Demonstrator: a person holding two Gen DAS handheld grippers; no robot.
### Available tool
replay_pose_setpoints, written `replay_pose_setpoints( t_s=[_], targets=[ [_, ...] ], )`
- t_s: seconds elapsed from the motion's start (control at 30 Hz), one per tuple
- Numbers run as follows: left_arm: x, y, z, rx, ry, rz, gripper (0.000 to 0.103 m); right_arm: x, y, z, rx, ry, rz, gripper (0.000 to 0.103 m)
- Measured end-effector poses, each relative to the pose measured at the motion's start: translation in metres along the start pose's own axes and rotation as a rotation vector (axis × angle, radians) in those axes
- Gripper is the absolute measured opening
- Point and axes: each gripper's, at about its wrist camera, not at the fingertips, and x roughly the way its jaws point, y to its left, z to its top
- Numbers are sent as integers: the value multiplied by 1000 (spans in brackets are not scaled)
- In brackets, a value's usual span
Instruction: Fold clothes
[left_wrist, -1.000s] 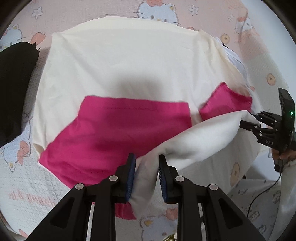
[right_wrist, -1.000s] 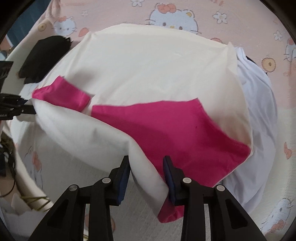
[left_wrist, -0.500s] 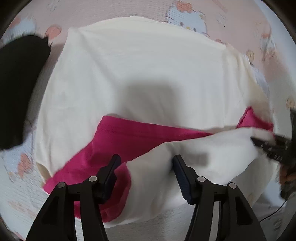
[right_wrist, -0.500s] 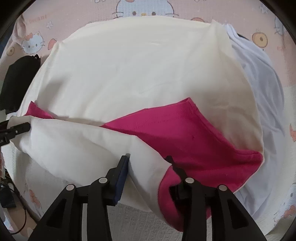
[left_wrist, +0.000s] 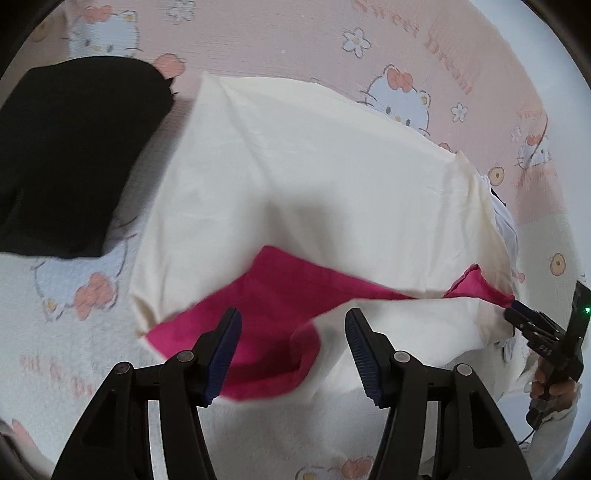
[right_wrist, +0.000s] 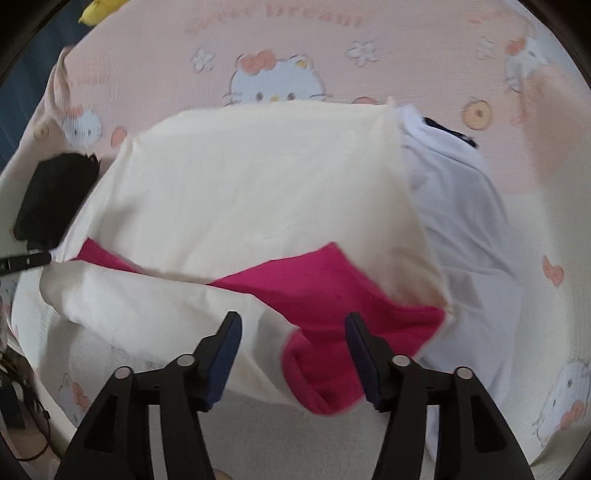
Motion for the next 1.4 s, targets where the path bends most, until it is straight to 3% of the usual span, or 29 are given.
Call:
replay_pose_setpoints(
  t_s=[0.27, 0.4, 0.47, 0.6, 0.77, 1.03, 1.2, 1.27, 1.33, 1.4],
  targets=[
    [7, -5, -27, 17, 15, 95, 55, -13, -13, -25, 60, -5, -2, 59],
    [9, -15, -32, 89, 2, 202, 55, -19, -16, -32, 76, -43, 23, 59],
    [6, -26, -35, 148, -42, 315, 55, -16, -15, -32, 96, -53, 69, 59],
    [7, -53, -45, 321, -94, 471, 55, -13, -11, -31, 116, -66, 91, 59],
    [13, -68, -56, 487, -123, 573, 55, -1, -5, -29, 105, -49, 57, 59],
    [17, -69, -56, 493, -85, 532, 55, 4, -13, -22, 170, -51, 62, 59],
    [20, -64, -56, 461, -58, 489, 55, 12, -7, -19, 115, -48, -22, 59],
    [19, -62, -56, 454, -58, 481, 55, 14, -5, -17, 109, -53, -35, 52],
    [18, -60, -55, 438, -65, 471, 55, 16, -4, -15, 117, -55, -49, 31],
    [17, -56, -55, 426, -69, 459, 55, 17, -3, -13, 125, -57, -62, 27]
  ],
)
